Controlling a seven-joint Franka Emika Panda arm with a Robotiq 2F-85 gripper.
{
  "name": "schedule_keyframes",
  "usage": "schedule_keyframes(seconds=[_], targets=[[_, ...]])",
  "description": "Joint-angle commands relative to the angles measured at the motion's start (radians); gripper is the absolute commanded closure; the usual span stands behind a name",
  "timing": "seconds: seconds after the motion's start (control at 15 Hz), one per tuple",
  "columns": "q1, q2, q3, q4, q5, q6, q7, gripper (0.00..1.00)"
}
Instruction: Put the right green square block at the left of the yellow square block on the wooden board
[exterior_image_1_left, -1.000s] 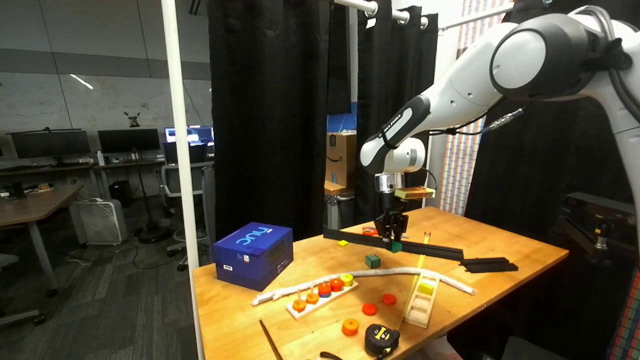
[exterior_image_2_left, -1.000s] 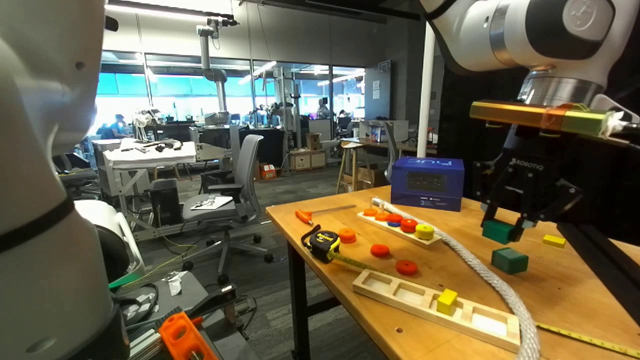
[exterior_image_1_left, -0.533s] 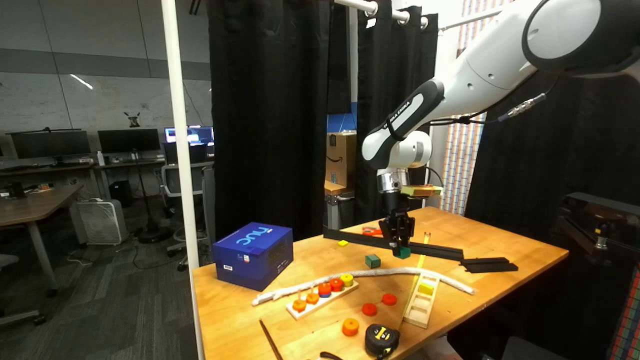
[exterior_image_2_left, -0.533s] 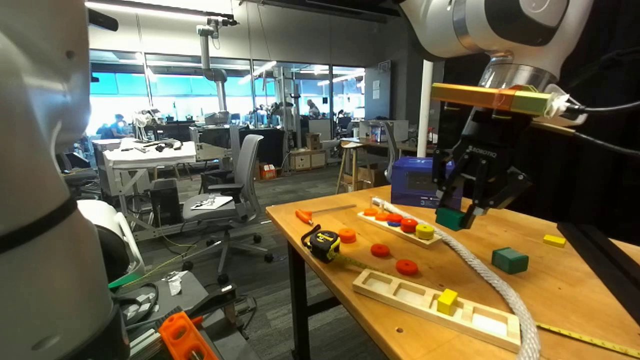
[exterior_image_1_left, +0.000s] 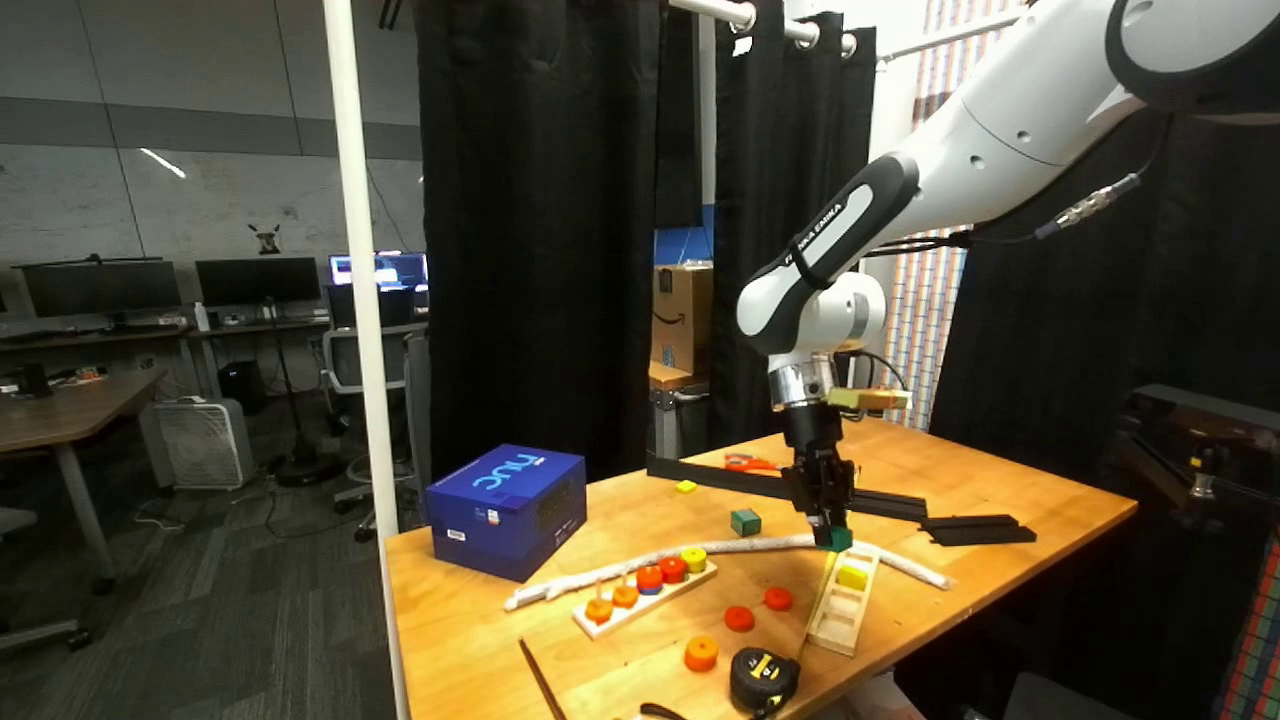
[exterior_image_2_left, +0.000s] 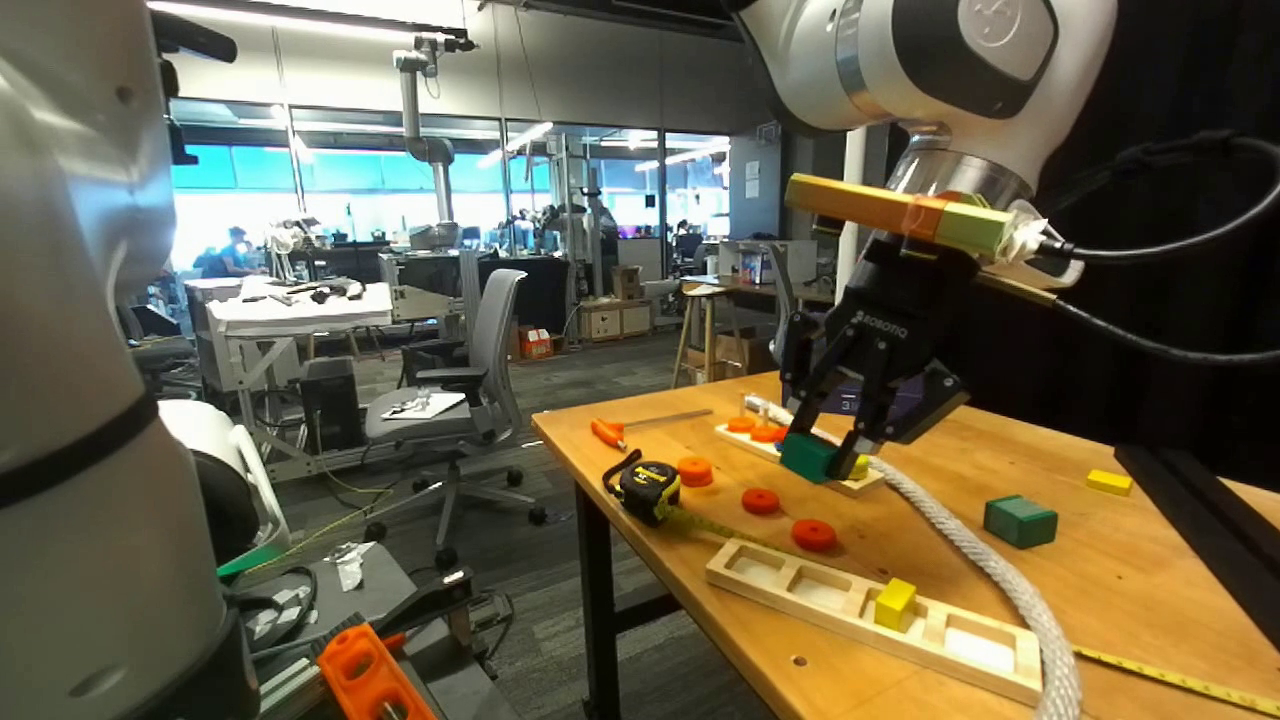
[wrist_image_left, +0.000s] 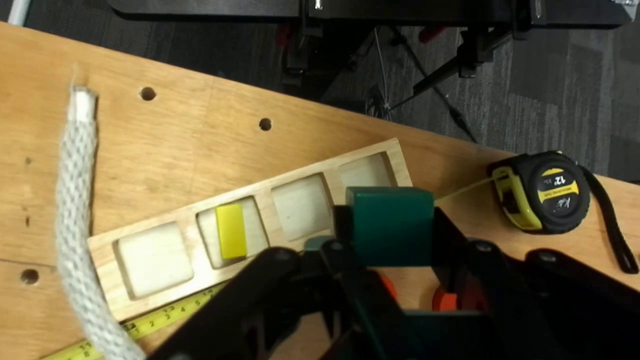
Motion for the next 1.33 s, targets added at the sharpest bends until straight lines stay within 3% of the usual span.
schedule_keyframes(seconds=[0.0, 0.67, 1.27], targets=[[0.001, -0.039, -0.019, -0.049, -0.003, -0.004, -0.071, 0.76], [-0.004, 0.034, -0.036, -0.04, -0.035, 0.025, -0.249, 0.76], [-0.006, 0.068, -0.019, -0.078, -0.05, 0.198, -0.311, 0.76]])
